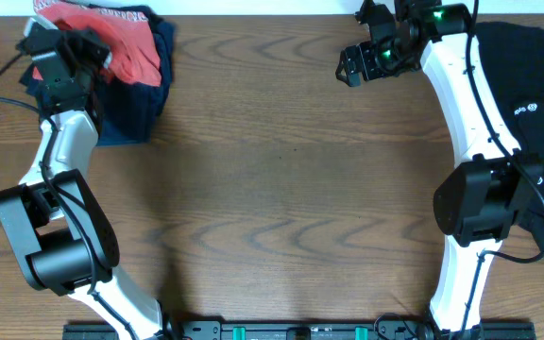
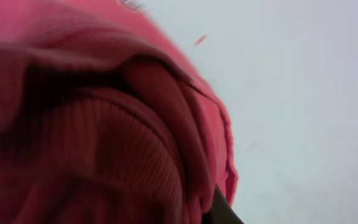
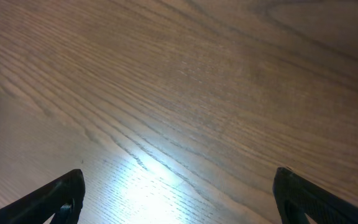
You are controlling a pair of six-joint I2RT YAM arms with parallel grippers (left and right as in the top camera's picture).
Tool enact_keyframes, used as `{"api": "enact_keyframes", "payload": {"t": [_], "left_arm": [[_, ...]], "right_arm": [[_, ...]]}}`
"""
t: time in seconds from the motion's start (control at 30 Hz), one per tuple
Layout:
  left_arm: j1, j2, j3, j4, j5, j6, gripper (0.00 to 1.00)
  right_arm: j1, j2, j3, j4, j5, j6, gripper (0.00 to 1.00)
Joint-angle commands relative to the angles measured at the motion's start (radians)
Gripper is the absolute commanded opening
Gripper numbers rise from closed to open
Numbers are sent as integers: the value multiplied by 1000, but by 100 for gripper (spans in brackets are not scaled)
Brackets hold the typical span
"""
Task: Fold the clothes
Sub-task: 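Carry the folded red shirt with the left gripper onto the navy stack, then lower the red shirt onto the navy stack and adjust it with the left gripper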
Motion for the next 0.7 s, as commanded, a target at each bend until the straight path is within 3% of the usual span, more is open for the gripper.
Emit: {"api": "enact_keyframes", "payload": {"t": [0.0, 0.1, 0.13, 0.17, 0.2, 0.23, 0.27, 0.4, 0.67], "left_arm": [[14, -10, 29, -110, 15, 32, 6], [16, -10, 29, -231, 5, 31, 7], [16, -10, 29, -256, 6, 31, 17], [16, -10, 29, -282, 6, 31, 40], [16, -10, 29, -307, 5, 32, 74], [16, -10, 29, -345, 6, 32, 92], [16, -10, 29, -389, 6, 45, 99], [17, -10, 29, -567, 1, 187, 98], [47, -29, 29, -808, -252, 327, 98]], "right_arm": [[-5, 7, -7, 3, 12, 18, 94], [-5, 8, -7, 7, 18, 18, 95], [-5, 8, -7, 8, 19, 18, 95], [-5, 8, -7, 11, 18, 18, 94], [-5, 8, -7, 11, 18, 18, 95], [-5, 8, -7, 11, 18, 18, 95], [-5, 8, -7, 11, 18, 18, 95], [-4, 8, -7, 8, 18, 18, 95], [-5, 8, -7, -2, 18, 18, 95]]}}
